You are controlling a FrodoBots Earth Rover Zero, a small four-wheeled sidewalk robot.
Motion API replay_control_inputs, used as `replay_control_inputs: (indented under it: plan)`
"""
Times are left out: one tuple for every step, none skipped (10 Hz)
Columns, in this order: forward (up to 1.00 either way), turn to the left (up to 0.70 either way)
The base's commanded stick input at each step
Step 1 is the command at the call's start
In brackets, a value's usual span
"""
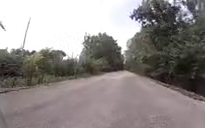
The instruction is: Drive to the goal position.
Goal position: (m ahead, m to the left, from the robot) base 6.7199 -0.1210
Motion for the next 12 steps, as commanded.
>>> replay_control_inputs:
  plan:
    - [0.50,0.00]
    - [0.50,0.00]
    - [0.50,0.00]
    - [0.50,0.00]
    - [0.50,0.00]
    - [0.50,0.00]
    - [0.50,0.00]
    - [0.50,0.00]
    - [0.50,0.00]
    - [0.50,0.00]
    - [0.50,0.00]
    - [0.50,0.00]
